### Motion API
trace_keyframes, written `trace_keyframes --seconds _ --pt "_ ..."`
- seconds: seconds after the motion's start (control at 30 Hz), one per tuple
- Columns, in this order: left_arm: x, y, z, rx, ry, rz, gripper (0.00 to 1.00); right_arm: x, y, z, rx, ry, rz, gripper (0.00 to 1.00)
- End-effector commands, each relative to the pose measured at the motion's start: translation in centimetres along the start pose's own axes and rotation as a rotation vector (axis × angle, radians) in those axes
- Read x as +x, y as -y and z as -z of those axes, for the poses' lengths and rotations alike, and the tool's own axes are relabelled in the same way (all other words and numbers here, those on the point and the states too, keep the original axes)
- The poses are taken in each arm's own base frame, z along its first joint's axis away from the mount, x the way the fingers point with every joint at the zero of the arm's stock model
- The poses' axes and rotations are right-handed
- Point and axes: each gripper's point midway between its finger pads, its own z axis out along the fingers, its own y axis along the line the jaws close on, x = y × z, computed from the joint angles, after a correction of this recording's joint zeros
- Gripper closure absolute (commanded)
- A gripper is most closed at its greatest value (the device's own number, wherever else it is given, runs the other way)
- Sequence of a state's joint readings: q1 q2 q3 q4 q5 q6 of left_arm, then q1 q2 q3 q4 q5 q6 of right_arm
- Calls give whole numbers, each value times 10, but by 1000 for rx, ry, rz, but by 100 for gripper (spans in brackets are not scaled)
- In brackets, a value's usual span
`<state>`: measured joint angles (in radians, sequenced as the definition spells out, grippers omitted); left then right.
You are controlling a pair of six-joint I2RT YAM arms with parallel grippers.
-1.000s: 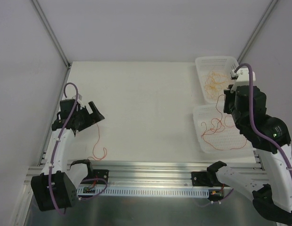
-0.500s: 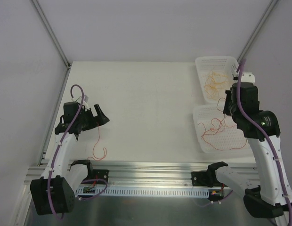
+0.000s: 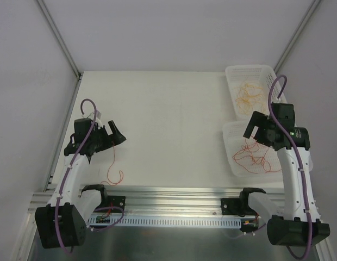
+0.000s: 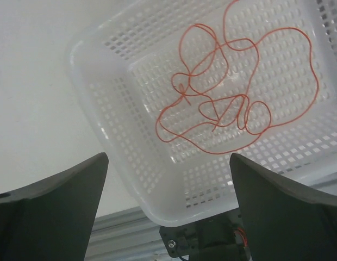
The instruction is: Untangle the cables
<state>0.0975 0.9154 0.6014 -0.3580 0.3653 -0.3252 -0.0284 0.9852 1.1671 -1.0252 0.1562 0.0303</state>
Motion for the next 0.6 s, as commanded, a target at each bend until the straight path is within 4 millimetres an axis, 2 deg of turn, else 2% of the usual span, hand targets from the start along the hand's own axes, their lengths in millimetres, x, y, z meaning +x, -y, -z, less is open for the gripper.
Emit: trace_keyframes --seconds 0.0,0.03,0.07,0.17,0.3,0.4,0.47,0.57 --pt "4 -12 0 -85 3 66 2 -29 -32 31 -196 127 -24 0" --pt "6 -16 0 -111 -3 91 3 -29 -44 37 -262 128 -9 0" --pt "11 -27 1 -174 -15 112 3 -34 -49 43 -294 160 9 0" --pt "20 -43 5 -275 -35 177 3 -33 -65 52 -378 188 52 0" --pt "30 -61 4 -380 -63 235 6 -22 -86 49 -460 152 101 0" --pt "40 -62 -1 -389 -121 263 14 -8 -102 43 -518 104 136 0" --pt "50 -60 -3 -384 -175 284 20 -5 -107 42 -532 100 148 1" --pt "69 -65 -1 -412 -228 291 25 1 -115 43 -559 88 176 0"
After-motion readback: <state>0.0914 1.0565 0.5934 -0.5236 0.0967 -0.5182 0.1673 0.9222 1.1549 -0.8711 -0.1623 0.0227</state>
